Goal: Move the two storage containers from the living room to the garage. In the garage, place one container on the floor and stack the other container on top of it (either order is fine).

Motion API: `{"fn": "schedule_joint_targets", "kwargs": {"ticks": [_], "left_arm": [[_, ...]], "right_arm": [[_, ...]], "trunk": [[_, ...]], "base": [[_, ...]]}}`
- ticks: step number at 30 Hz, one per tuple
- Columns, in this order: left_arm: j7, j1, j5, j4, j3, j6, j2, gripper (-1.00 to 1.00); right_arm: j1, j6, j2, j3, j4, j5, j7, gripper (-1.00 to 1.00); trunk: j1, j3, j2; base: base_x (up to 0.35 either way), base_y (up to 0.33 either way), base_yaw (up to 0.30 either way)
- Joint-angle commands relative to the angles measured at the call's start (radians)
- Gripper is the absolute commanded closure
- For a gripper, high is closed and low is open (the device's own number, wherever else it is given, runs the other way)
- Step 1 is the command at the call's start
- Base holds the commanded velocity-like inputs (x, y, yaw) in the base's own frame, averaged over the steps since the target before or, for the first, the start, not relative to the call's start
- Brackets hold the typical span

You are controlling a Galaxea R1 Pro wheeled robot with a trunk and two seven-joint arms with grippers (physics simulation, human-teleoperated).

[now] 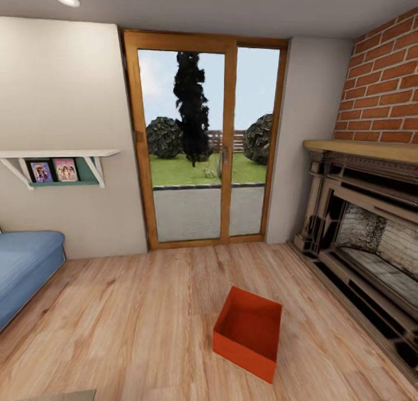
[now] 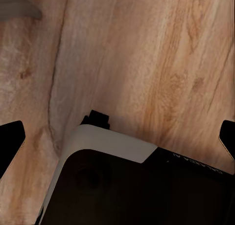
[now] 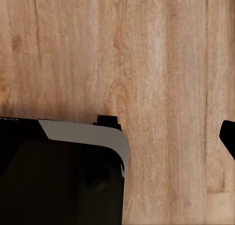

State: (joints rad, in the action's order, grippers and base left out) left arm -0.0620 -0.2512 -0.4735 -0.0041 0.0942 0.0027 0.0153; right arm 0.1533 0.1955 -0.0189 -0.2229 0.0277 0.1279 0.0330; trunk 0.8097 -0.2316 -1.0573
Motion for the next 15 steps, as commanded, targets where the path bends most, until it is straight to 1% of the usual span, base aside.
{"fn": "schedule_joint_targets", "kwargs": {"ticks": [1, 15], "left_arm": [[-0.002, 0.000, -0.008, 0.000, 0.009, 0.000, 0.000, -1.00], [-0.002, 0.000, -0.008, 0.000, 0.009, 0.000, 0.000, -1.00]], "right_arm": [[0.002, 0.005, 0.000, -0.009, 0.003, 0.010, 0.000, -1.00], [0.002, 0.005, -0.001, -0.009, 0.003, 0.010, 0.000, -1.00]], "trunk": [[0.001, -0.001, -0.001], [0.001, -0.001, -0.001]], "base": [[0.322, 0.097, -0.286], [0.322, 0.097, -0.286]]}}
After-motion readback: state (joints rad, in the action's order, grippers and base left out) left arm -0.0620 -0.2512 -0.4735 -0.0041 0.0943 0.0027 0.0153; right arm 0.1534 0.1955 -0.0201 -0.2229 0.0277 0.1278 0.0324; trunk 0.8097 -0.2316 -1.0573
